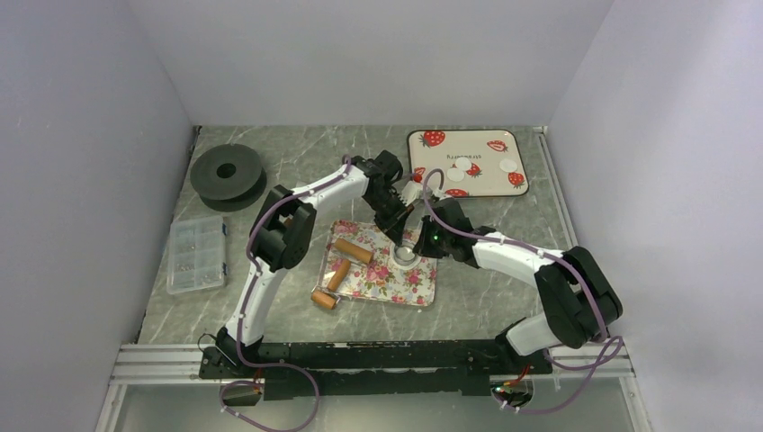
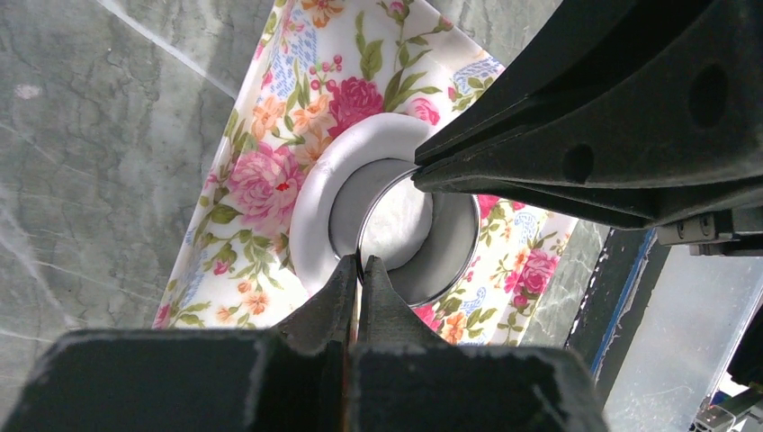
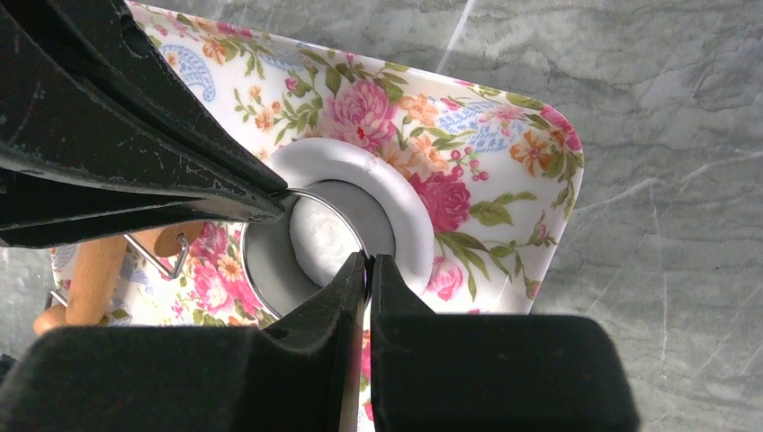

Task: Roll out the dumpling wrappers from the dough
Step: Press the dumpling wrapper on the work surface.

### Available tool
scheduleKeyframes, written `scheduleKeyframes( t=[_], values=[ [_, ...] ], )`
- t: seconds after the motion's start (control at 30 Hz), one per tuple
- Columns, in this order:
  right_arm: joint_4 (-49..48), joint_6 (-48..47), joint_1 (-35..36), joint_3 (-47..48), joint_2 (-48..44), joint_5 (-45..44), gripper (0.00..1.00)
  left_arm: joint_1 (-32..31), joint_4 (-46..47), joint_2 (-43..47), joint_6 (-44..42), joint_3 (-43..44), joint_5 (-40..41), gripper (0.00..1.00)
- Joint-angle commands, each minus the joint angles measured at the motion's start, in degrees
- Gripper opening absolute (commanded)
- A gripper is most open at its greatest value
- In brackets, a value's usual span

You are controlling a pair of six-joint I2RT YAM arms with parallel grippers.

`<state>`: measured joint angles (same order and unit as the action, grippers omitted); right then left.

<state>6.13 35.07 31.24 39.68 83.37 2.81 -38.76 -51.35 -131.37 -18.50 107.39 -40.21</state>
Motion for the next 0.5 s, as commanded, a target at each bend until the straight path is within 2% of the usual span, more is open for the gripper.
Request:
scheduleKeyframes(
  t=[0.0,0.27,0.47],
  values=[
    [-1.4,0.5,0.2,-2.3,0.7,-1.9,0.00,-2.1,-4.6,-5.6,-4.4,0.1,6.4,0.00],
    [0.1,-3.9,-1.5,3.6,4.5,-1.9,0.00,-2.1,-3.7,-3.2,-3.8,-3.2,5.8,0.00],
    [-1.2,0.6,0.1,-3.6,-0.2,-1.6,0.00,-1.7,-3.5,-4.4,-3.8,-0.7,6.1,0.00]
  ],
)
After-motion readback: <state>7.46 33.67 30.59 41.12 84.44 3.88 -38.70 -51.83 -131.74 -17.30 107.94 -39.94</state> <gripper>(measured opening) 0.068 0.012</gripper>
